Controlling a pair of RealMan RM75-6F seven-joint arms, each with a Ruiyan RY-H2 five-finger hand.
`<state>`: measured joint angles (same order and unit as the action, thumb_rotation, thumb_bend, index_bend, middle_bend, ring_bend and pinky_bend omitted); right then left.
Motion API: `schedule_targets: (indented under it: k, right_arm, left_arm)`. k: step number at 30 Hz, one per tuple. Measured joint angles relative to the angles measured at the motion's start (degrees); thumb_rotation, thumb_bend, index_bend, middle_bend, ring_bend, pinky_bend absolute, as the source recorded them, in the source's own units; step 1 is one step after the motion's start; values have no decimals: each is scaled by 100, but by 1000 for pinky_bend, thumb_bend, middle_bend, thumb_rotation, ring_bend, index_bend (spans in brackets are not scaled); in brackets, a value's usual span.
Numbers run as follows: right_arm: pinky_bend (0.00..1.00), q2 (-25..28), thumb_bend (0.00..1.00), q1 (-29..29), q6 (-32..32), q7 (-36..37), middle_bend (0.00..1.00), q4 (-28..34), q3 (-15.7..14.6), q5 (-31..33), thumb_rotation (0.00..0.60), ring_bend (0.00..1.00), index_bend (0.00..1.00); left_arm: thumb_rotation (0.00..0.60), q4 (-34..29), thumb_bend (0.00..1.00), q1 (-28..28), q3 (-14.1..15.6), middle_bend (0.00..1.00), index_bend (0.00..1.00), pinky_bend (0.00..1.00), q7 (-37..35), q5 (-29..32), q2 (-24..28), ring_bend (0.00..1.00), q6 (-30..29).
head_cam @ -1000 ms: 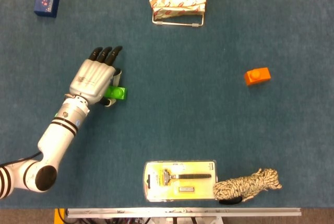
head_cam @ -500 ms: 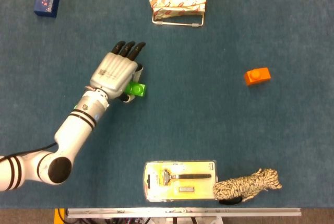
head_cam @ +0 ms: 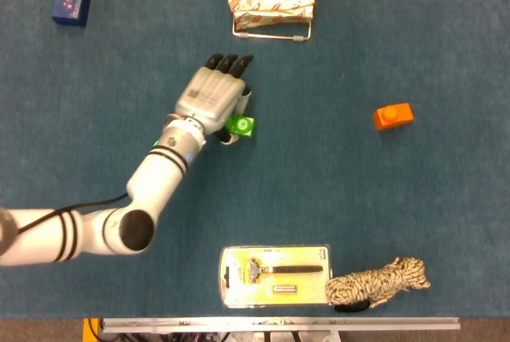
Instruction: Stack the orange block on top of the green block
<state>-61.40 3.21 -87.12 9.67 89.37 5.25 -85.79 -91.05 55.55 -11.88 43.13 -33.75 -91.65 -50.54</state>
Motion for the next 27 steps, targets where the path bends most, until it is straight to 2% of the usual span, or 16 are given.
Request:
schedule_targets:
  k: [8,27]
  right_arm:
    - [343,43,254,-33,-56,164,315,-52,12,-3,600,148,267]
    - [343,67,254,2,20,152,315,-23,-2,-23,600,148,267]
  left_arm:
    - [600,551,214,581,-137,53,574,67,94,711,-434,0,119]
    - [600,1196,214,1151,-99,53,571,70,-167,1330,-811,0,447]
